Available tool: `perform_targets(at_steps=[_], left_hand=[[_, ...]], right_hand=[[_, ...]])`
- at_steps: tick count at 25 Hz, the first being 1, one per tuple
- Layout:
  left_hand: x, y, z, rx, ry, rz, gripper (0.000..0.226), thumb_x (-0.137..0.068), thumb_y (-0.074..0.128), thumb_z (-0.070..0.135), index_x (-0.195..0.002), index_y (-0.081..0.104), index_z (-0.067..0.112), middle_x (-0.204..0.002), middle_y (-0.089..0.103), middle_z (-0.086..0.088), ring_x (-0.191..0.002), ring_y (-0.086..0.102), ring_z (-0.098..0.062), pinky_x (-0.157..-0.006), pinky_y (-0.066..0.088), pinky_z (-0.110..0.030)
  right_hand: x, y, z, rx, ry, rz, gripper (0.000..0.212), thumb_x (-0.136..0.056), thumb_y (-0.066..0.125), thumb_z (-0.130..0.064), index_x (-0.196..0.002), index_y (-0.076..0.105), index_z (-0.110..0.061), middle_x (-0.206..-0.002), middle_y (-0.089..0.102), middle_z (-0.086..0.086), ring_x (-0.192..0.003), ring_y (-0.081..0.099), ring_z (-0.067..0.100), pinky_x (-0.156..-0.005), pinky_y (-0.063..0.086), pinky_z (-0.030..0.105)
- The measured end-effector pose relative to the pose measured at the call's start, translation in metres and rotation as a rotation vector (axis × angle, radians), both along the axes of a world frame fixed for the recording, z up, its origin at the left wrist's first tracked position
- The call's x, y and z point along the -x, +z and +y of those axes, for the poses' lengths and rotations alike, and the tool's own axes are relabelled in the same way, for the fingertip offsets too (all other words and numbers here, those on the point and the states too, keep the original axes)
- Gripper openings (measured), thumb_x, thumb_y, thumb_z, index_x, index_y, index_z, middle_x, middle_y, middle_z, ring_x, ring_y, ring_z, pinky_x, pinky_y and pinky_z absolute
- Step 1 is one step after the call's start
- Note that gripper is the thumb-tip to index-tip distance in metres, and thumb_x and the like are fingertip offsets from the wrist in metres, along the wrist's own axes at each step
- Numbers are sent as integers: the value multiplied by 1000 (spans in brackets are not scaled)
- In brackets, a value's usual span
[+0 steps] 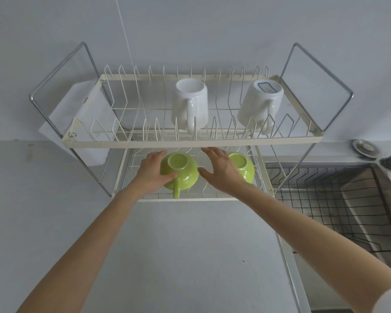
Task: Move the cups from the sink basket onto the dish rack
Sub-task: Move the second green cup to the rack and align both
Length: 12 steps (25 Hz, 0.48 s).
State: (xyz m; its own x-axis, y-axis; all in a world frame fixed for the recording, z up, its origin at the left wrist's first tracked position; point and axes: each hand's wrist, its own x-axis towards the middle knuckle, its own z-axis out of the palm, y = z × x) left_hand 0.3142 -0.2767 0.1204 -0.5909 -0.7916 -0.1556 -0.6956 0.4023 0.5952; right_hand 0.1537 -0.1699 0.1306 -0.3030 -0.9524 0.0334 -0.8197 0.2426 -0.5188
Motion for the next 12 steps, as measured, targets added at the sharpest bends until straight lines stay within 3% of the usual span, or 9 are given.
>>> perform_targets(at_steps=[6,12], left_hand=[[25,-15,20,70,20,-16,85,-76,70,29,-143,19,14,-156,8,-15,-143,9,-34,-116,16,-43],[30,-27,26,133,62,-1,76,-77,68,25,-140,27,11,-154,15,-13,-141,12,-35,-113,20,-46]], right_hand=[[29,-17,38,-95,-122,182,70,-85,56,-40,-143,21,-21,-158,5,6,-145,-2,28,-118,3,49],[41,-26,50,-113,-139,73,71,-86,57,-35,-144,19,-20,-158,4,1,-145,0,32,-117,14,49]])
